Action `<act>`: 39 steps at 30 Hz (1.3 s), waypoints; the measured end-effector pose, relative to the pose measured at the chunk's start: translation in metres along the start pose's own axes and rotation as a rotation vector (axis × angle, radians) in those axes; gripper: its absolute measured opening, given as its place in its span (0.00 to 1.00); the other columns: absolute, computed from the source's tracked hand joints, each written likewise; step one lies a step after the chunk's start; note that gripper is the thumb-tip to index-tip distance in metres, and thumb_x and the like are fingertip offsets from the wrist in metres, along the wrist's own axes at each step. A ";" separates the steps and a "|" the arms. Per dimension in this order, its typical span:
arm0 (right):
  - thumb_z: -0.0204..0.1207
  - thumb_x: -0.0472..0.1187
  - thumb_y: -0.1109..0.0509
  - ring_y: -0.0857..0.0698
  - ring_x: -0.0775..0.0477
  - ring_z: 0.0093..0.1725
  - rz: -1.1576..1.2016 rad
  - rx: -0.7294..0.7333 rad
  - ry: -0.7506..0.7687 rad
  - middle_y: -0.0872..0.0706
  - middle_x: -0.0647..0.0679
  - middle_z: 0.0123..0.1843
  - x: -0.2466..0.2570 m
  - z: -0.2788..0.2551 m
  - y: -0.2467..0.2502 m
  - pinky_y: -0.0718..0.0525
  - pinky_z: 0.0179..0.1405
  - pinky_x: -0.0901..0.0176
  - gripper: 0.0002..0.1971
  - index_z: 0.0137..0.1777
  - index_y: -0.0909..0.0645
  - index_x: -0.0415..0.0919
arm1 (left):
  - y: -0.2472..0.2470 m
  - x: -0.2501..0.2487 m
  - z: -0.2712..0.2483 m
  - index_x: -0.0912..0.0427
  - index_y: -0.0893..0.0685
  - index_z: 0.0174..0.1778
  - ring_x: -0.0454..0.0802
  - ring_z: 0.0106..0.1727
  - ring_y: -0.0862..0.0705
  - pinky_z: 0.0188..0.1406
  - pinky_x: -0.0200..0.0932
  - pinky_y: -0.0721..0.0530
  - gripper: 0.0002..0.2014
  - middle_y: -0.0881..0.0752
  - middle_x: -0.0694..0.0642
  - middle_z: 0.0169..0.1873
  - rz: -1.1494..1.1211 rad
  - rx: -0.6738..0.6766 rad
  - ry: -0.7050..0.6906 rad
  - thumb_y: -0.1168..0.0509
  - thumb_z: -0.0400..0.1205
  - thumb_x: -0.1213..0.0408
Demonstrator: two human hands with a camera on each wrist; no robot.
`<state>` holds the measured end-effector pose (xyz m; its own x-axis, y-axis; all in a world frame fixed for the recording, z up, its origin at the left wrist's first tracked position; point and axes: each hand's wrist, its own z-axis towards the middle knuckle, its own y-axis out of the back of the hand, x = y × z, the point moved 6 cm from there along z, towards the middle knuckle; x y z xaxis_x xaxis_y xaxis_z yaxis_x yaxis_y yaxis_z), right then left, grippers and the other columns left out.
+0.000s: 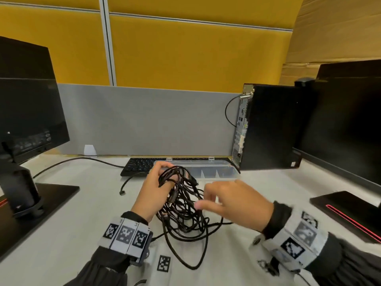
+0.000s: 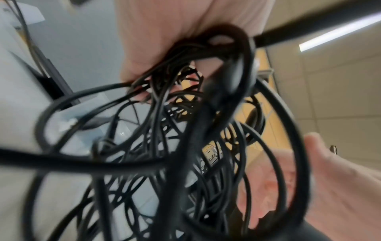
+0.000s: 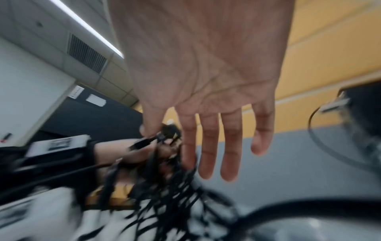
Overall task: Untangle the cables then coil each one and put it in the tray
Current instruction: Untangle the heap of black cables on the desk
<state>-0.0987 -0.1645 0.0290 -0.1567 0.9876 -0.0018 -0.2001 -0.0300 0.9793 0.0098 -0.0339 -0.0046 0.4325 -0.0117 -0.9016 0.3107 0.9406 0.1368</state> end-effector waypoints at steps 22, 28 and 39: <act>0.77 0.42 0.31 0.20 0.60 0.32 0.744 -0.320 -0.104 0.19 0.57 0.28 -0.005 0.014 -0.004 0.19 0.35 0.65 0.10 0.34 0.24 0.53 | 0.015 -0.031 -0.006 0.47 0.28 0.57 0.37 0.41 0.19 0.43 0.32 0.18 0.28 0.23 0.53 0.46 -0.267 -0.111 -0.242 0.30 0.71 0.83; 0.71 0.42 0.27 0.14 0.41 0.34 0.914 -0.500 -0.111 0.13 0.44 0.32 0.000 0.016 0.005 0.13 0.38 0.40 0.06 0.33 0.16 0.48 | 0.021 -0.034 -0.006 0.46 0.27 0.55 0.43 0.42 0.20 0.43 0.35 0.18 0.29 0.23 0.56 0.48 -0.276 -0.145 -0.271 0.31 0.71 0.84; 0.73 0.46 0.27 0.17 0.56 0.37 0.564 -0.399 0.014 0.15 0.58 0.35 0.010 0.026 0.009 0.18 0.41 0.61 0.04 0.42 0.11 0.51 | 0.030 -0.024 0.001 0.50 0.24 0.55 0.51 0.43 0.16 0.40 0.40 0.13 0.26 0.18 0.56 0.43 -0.525 -0.132 -0.160 0.30 0.63 0.74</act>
<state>-0.0772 -0.1512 0.0427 -0.3533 0.8025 0.4807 -0.4247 -0.5955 0.6819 0.0092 -0.0055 0.0213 0.3746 -0.5310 -0.7601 0.4143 0.8292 -0.3752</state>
